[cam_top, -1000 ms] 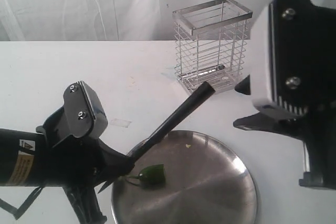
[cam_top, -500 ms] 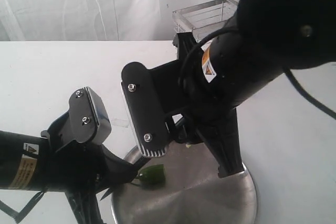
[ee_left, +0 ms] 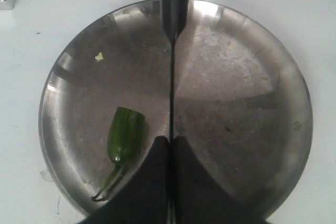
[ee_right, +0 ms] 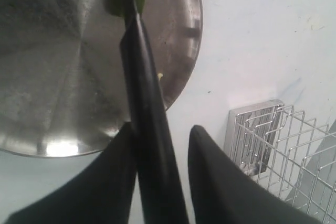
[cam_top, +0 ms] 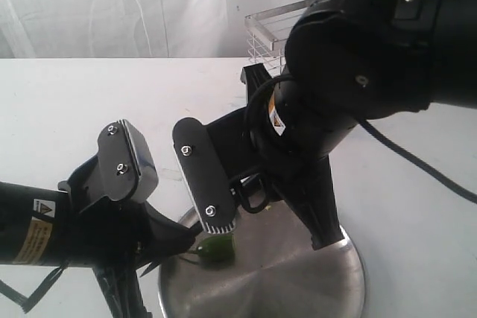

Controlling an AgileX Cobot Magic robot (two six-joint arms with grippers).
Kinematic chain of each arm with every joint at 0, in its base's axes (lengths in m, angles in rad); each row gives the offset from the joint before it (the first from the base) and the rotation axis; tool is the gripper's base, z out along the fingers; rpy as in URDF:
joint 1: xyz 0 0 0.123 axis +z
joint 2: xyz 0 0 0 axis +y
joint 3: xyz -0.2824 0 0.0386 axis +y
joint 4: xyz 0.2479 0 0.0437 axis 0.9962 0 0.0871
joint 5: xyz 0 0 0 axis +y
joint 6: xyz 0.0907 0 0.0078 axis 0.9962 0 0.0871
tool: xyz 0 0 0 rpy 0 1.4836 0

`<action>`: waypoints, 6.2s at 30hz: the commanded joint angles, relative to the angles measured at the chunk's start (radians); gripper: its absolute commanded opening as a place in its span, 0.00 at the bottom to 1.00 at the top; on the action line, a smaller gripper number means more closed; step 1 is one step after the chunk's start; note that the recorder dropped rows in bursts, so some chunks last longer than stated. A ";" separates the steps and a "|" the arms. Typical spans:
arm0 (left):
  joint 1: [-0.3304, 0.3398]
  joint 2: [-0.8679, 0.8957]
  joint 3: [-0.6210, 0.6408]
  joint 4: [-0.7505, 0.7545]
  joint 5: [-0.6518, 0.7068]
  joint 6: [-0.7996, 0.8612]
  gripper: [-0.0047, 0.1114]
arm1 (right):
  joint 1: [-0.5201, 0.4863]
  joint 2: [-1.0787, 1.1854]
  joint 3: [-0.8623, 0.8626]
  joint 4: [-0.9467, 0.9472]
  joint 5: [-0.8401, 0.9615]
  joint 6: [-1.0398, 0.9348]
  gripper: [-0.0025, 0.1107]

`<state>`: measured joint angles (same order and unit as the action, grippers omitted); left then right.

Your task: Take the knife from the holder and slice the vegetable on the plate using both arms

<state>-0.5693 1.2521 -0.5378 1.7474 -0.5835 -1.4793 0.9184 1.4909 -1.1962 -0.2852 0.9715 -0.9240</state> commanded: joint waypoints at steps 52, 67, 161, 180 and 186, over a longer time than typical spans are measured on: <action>-0.002 -0.185 -0.010 -0.003 0.186 -0.173 0.49 | 0.000 -0.219 0.523 0.114 -0.293 1.352 0.02; -0.002 0.107 -0.025 -0.003 0.183 0.083 0.61 | -0.027 -0.219 0.697 0.083 -0.582 1.488 0.02; -0.002 0.436 -0.313 -2.568 0.816 2.874 0.52 | -0.042 -0.259 0.709 0.049 -0.822 1.486 0.02; -0.002 0.484 -0.313 -2.575 0.741 2.897 0.53 | -0.042 -0.263 0.709 0.049 -0.824 1.480 0.02; -0.002 0.484 -0.313 -2.620 0.755 2.925 0.53 | -0.042 -0.263 0.709 0.049 -0.824 1.478 0.02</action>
<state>-0.5701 1.7385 -0.8495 -0.8237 0.1473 1.4190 0.8811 1.2389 -0.4894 -0.2307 0.1619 0.5566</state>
